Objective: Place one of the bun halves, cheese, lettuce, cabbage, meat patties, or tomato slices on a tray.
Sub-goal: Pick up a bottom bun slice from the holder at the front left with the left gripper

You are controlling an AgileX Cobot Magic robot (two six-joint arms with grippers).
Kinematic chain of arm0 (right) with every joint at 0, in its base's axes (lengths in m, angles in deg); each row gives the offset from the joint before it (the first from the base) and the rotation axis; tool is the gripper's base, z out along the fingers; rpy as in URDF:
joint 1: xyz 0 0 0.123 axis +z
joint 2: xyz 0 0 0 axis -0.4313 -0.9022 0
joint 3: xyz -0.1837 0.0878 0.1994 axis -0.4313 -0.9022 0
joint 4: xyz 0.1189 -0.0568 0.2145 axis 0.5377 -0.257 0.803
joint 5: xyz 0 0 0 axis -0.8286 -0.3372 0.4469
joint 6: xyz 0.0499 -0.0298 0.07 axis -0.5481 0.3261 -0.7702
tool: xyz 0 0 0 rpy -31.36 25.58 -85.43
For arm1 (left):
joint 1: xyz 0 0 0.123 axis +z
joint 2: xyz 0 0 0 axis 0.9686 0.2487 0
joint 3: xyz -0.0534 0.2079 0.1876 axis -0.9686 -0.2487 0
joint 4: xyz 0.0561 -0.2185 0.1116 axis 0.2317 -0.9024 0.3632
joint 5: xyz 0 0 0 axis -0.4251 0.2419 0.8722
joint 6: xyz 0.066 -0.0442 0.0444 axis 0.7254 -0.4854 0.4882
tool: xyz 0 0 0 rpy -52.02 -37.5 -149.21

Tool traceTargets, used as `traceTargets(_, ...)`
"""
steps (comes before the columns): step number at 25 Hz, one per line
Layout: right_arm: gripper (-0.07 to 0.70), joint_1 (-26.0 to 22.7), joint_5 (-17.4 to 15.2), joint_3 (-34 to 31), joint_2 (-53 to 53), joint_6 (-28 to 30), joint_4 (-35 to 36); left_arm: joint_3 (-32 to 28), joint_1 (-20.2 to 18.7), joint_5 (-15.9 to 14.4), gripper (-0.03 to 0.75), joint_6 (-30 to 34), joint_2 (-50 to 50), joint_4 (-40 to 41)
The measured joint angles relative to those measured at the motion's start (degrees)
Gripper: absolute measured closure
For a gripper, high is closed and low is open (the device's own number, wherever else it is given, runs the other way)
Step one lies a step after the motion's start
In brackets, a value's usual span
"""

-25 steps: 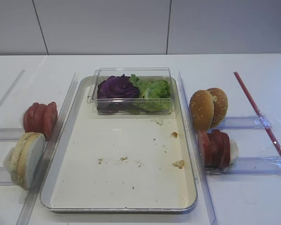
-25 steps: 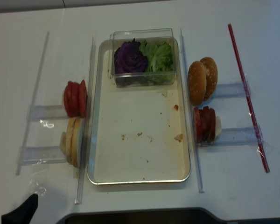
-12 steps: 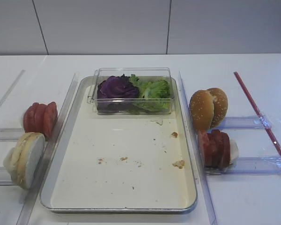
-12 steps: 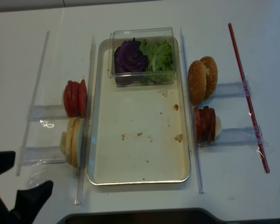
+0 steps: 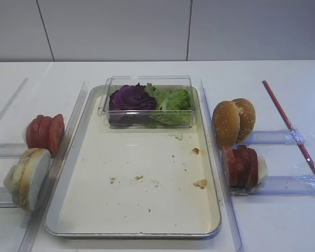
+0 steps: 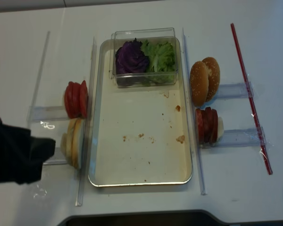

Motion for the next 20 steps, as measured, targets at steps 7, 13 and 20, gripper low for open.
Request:
traceTargets(7,-0.067,0.0,0.0,0.0,0.0,0.0,0.0,3.1,-1.6,-1.0,0.376,-2.3,4.6,-0.2)
traceTargets(13,-0.067,0.0,0.0,0.0,0.0,0.0,0.0,3.1,-4.7,-1.7,0.388,-3.2,7.1,-0.2)
traceTargets(20,-0.067,0.0,0.0,0.0,0.0,0.0,0.0,3.7,-12.4,-0.7,0.393,-7.8,14.0,3.5)
